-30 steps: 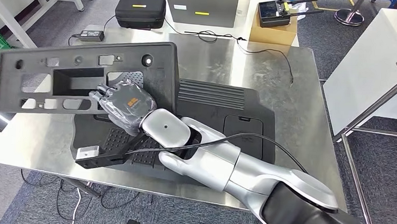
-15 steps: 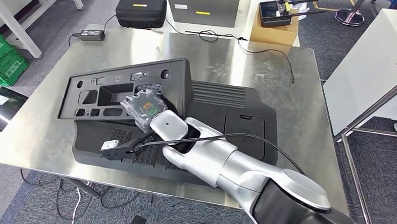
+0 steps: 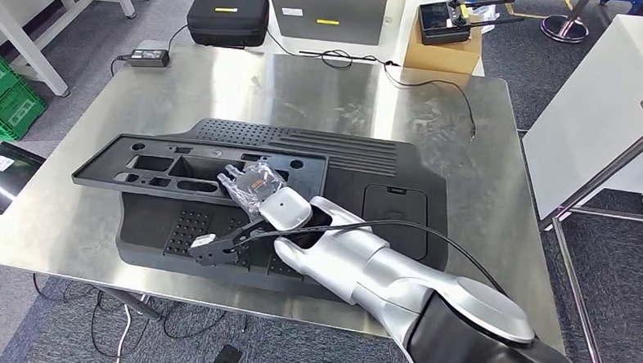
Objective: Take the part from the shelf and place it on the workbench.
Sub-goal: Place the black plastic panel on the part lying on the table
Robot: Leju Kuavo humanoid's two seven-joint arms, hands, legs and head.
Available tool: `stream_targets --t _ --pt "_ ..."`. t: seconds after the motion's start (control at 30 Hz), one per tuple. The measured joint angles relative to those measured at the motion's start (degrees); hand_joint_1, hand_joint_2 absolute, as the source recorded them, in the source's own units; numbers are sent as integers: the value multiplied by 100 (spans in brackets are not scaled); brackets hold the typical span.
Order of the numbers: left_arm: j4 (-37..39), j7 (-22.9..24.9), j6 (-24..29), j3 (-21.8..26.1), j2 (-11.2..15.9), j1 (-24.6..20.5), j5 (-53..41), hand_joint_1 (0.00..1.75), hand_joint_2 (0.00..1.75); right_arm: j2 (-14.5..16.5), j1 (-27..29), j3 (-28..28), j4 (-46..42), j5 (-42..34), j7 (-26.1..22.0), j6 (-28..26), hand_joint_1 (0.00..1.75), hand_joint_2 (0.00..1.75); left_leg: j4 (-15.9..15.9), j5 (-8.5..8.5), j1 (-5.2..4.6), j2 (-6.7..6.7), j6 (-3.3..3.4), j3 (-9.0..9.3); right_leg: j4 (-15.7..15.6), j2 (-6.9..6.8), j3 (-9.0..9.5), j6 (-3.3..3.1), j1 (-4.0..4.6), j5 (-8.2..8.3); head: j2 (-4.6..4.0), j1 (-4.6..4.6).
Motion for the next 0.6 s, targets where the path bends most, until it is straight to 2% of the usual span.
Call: stream_targets --t 0.1,0.3,0.5,0.6 --pt "0 -57 14 0 -2 -13 -54 0 0 -19 6 -18 21 -447 -195 -92 0 0 0 0 0 0 0 1 0 2 0 0 0 0 0 1" --pt "0 -236 70 22 -2 -1 -72 0 0 -78 106 -450 -204 -2094 -1191 -392 0 0 0 0 0 0 0 1 0 1 1 0 0 0 0 1" --pt "2 -528 174 189 -1 143 10 0 0 -369 551 -881 -1507 -3615 -1528 -497 0 0 0 0 -1 -1 0 3 0 1 1 0 1 -1 0 3" --pt "4 -613 196 291 2 230 46 0 0 -569 803 -1068 -2277 -4011 -1553 -529 0 0 0 -3 -2 1 3 4 -2 2 1 0 0 -1 0 3"
